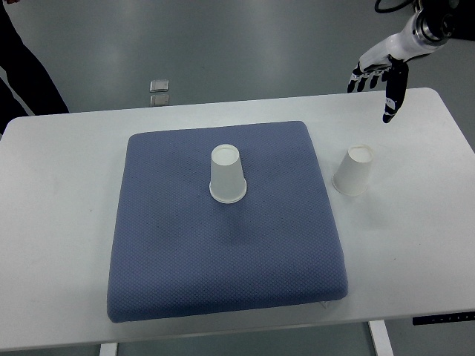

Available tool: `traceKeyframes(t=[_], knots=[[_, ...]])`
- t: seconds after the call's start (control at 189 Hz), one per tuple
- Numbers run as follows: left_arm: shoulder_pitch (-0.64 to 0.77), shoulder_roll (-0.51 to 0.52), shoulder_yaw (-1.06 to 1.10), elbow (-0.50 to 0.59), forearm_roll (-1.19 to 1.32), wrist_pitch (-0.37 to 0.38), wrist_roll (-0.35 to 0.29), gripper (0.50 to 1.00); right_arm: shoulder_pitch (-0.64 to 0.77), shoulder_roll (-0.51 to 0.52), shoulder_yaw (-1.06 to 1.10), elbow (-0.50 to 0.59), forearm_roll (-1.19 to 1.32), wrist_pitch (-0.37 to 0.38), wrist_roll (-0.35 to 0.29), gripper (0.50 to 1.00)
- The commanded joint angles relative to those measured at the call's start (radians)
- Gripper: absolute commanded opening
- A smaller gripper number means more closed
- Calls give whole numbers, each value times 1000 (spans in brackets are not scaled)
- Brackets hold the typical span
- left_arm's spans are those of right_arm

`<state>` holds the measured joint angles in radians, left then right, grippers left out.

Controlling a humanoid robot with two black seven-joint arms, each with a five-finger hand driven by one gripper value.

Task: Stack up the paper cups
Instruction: 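Move the right hand over the standing white cup beside the pad, then lower the right hand and close its fingers around the white cup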

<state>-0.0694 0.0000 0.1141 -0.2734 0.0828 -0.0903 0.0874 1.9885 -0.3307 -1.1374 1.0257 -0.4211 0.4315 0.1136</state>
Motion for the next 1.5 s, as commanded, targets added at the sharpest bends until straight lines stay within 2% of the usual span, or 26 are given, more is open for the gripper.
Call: traceKeyframes(t=[0.0, 0.175, 0.631, 1.399, 1.494], knots=[[0, 0, 1, 0, 0, 0, 0, 1000, -80, 2, 27, -49, 1, -8, 0, 919], [0, 0, 1, -3, 0, 0, 0, 1000, -169, 42, 48, -118, -1, -28, 1, 919], [13, 0, 2, -4, 0, 0, 0, 1000, -316, 90, 68, -182, 1, -114, 1, 919], [19, 0, -1, 0, -3, 0, -3, 1000, -453, 91, 64, -260, -2, -200, -3, 907], [19, 0, -1, 0, -1, 0, -3, 1000, -470, 91, 67, -282, -2, -206, -3, 889]])
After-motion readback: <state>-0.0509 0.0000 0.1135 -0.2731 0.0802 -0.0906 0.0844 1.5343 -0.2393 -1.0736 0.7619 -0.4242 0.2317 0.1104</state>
